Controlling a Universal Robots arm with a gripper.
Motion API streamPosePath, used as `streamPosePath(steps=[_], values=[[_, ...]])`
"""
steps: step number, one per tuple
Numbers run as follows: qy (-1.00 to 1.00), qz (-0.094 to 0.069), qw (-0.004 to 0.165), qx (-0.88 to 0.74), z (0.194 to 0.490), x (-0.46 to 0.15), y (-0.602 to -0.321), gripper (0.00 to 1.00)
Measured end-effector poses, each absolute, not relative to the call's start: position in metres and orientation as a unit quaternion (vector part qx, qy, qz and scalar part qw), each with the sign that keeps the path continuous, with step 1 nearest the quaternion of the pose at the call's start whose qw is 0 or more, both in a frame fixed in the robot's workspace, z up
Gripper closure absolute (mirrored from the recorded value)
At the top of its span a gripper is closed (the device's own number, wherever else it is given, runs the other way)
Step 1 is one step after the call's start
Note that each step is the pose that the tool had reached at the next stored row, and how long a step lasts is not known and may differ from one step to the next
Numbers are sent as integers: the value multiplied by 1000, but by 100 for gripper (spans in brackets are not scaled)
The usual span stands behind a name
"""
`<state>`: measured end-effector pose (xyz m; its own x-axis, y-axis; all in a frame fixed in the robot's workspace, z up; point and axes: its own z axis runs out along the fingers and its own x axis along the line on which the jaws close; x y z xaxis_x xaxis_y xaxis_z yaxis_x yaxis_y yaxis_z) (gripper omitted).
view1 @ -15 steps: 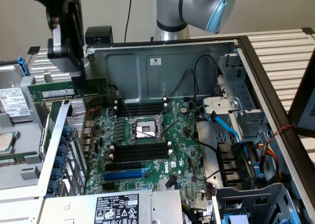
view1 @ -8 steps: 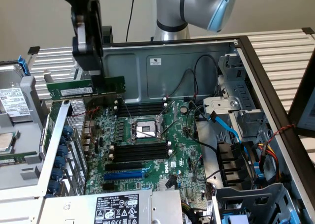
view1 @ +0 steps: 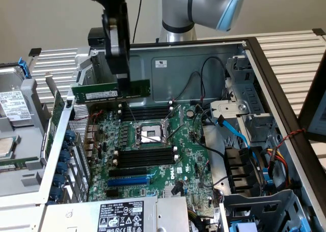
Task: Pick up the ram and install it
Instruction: 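Pick up the ram and move it above insertion slot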
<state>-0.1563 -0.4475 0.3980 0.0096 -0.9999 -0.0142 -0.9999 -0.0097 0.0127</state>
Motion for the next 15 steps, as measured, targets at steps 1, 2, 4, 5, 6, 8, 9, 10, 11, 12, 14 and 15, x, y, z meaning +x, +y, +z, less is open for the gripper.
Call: streamPosePath(steps=[1,2,4,5,6,8,9,10,11,12,14,15], values=[[704,9,1,-710,396,-152,-445,88],[704,9,1,-710,394,-147,-443,88],[704,9,1,-710,391,-139,-438,88],[704,9,1,-710,390,-136,-435,88],[704,9,1,-710,389,-133,-434,88],[704,10,1,-710,389,-130,-430,88],[704,10,1,-710,388,-128,-428,88],[704,10,1,-710,388,-126,-427,88],[704,10,1,-710,388,-122,-425,88],[704,10,1,-710,387,-119,-423,88],[704,10,1,-710,386,-113,-421,88],[704,10,1,-710,385,-109,-420,88]])
